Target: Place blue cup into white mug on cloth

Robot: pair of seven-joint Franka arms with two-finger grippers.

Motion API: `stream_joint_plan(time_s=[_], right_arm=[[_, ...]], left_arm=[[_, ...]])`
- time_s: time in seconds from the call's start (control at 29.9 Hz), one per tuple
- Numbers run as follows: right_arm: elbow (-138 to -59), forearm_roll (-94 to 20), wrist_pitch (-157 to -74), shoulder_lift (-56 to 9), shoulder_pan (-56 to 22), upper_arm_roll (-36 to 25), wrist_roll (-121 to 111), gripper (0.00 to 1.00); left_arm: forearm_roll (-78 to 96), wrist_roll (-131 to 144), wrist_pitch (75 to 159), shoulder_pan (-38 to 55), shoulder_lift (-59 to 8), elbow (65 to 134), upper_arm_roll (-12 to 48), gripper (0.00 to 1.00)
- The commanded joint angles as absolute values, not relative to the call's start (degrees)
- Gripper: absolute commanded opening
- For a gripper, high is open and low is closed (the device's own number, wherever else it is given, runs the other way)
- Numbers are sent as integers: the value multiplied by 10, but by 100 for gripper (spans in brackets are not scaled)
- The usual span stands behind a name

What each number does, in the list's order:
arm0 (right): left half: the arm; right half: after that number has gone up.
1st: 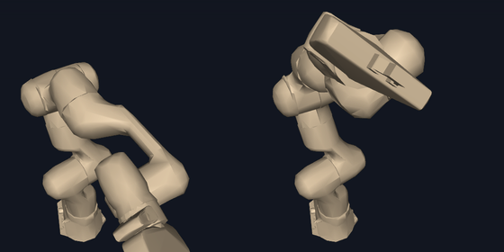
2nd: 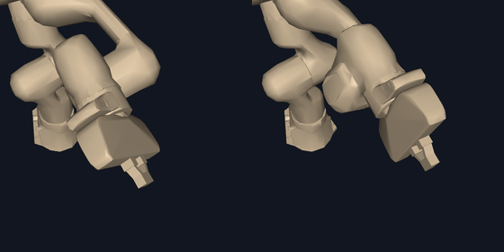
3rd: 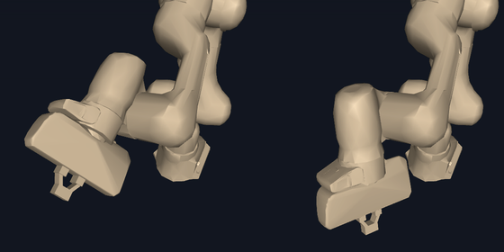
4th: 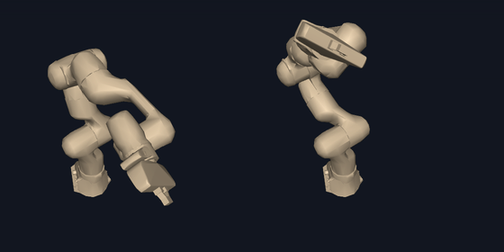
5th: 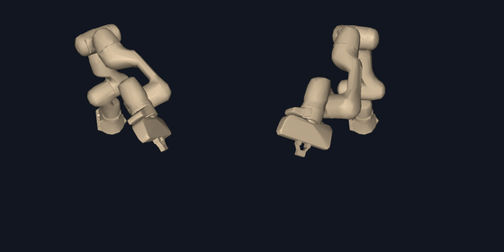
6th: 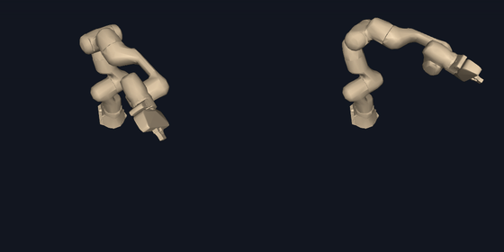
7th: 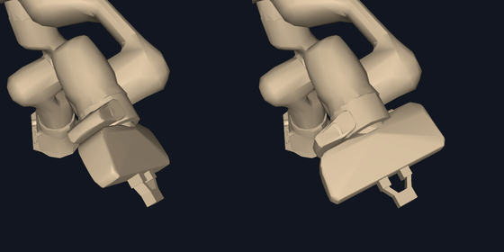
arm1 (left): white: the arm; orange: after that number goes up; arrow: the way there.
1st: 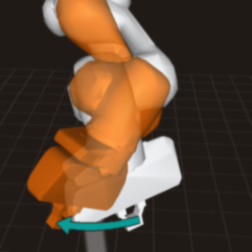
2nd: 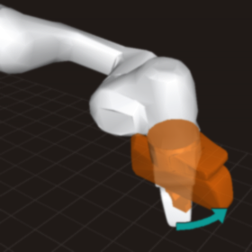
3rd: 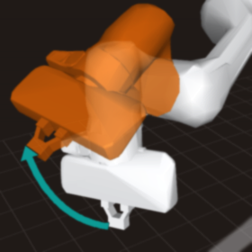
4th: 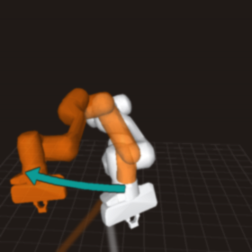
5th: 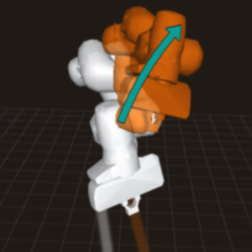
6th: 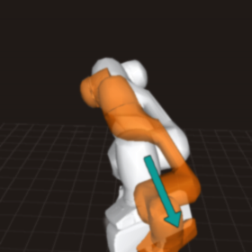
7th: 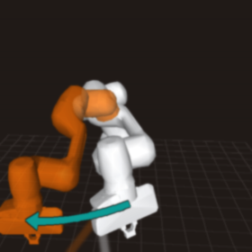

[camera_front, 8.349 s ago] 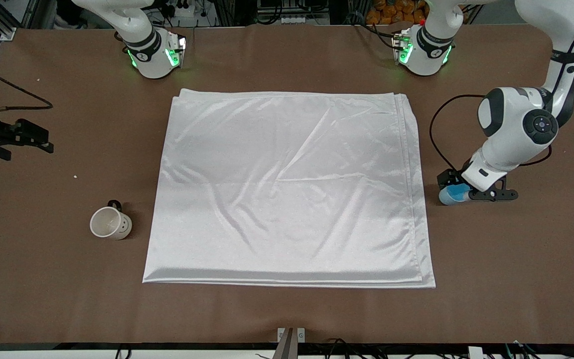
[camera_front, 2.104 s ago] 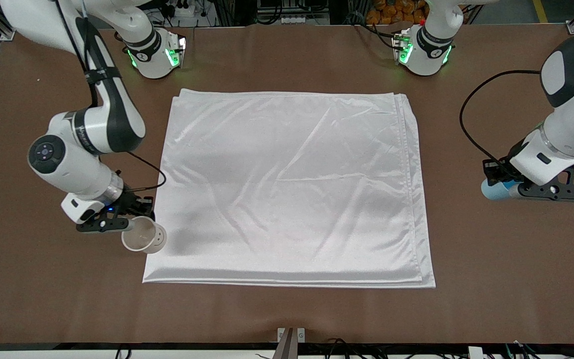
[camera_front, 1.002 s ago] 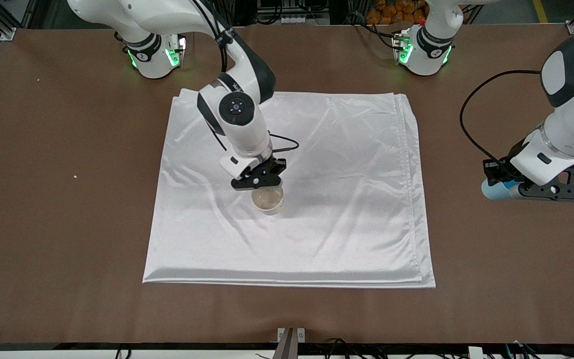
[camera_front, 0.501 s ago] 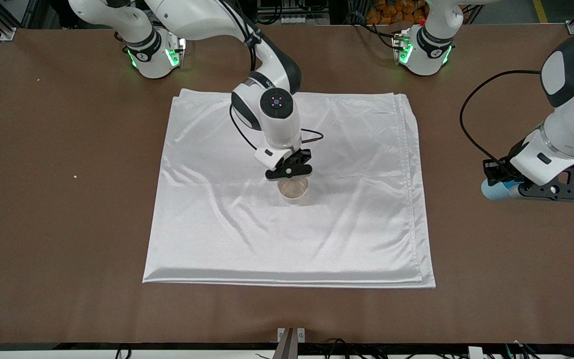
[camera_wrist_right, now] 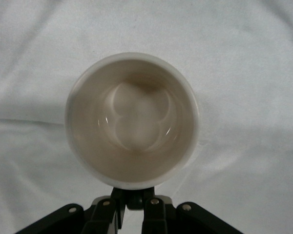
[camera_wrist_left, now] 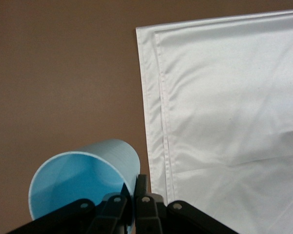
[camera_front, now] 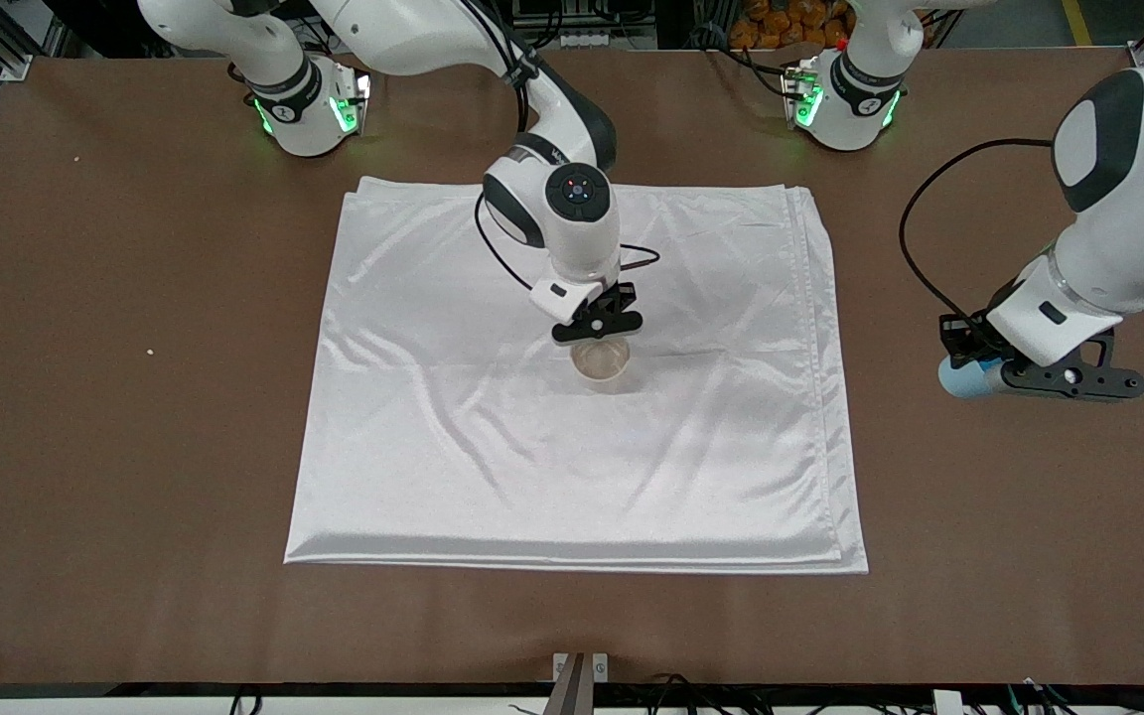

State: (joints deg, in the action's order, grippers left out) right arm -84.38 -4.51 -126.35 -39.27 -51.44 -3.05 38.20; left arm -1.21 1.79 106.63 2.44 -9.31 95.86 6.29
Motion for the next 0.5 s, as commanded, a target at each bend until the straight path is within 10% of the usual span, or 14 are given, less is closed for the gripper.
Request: stream_joint_plan(time_s=[0.0,0.27,0.33,0.43,0.47], right_arm=[[-800,-33,-1258,-424,-522,-37,394,0],[-794,-14,-1264,-438,-522,-37,392,0],[-793,-15,-1264,-439,-516,-37,386,29],[-793,-16,-1263,-438,-512,-36,388,100],[-793,-15,-1263,-438,-512,-37,388,100]], left_arm=[[-26,43,1057,25,-98,955,87,0],[-26,88,1057,25,-104,954,123,0],[-26,102,1057,26,-105,953,134,0],[-25,123,1057,26,-110,953,148,0],[-25,127,1057,26,-112,953,150,0]])
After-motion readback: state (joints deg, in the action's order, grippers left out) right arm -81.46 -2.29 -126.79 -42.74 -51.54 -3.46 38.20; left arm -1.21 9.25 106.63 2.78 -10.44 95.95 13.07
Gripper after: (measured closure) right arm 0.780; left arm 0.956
